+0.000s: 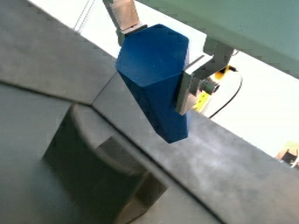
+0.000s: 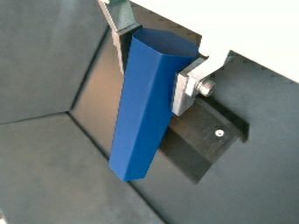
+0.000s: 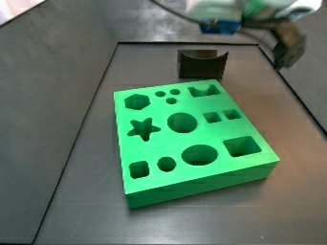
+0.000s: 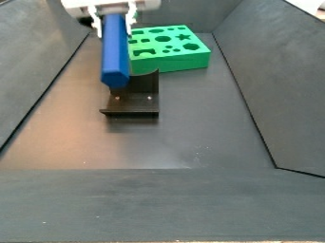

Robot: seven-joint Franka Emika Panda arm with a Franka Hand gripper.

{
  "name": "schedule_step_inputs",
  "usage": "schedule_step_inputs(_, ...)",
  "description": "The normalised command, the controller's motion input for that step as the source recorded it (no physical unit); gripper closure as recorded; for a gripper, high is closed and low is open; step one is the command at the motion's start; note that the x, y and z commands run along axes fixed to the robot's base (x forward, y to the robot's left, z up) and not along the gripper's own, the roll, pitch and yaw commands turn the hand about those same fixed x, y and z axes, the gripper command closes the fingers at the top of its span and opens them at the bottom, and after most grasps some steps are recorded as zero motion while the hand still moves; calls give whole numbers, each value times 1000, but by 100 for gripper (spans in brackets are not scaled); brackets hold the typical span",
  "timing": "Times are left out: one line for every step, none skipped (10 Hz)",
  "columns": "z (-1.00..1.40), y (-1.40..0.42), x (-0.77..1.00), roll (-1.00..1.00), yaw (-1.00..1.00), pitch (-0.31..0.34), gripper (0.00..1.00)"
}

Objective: Pick up the hexagon object. Move up. Place the hexagon object on the fixture. Regrasp the hexagon object. Move to above the board. Insert the hexagon object.
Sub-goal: Move to above the board.

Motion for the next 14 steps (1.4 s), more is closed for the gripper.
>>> schedule_step_inputs(1000,-12,304,-16,186,195,100)
schedule_step_inputs(1000,-14,297,-20,198,174,100)
schedule_step_inputs(1000,-18,289,-17,202,154,100)
schedule_step_inputs(1000,-21,284,-13,200,132,100)
schedule_step_inputs(1000,-25,278,-5,189,106,100)
schedule_step_inputs(1000,-30,274,7,178,91,100)
schedule_step_inputs(1000,-33,270,20,166,84,100)
schedule_step_inputs(1000,-44,264,51,136,67,100)
schedule_step_inputs(1000,-51,260,67,116,66,100)
schedule_step_inputs(988,-56,250,80,99,75,100)
schedule_step_inputs(783,-52,190,88,81,90,100)
schedule_step_inputs(640,-47,152,94,71,102,100)
schedule_step_inputs(500,-44,125,91,68,112,100)
schedule_step_inputs(364,-41,109,88,69,124,100)
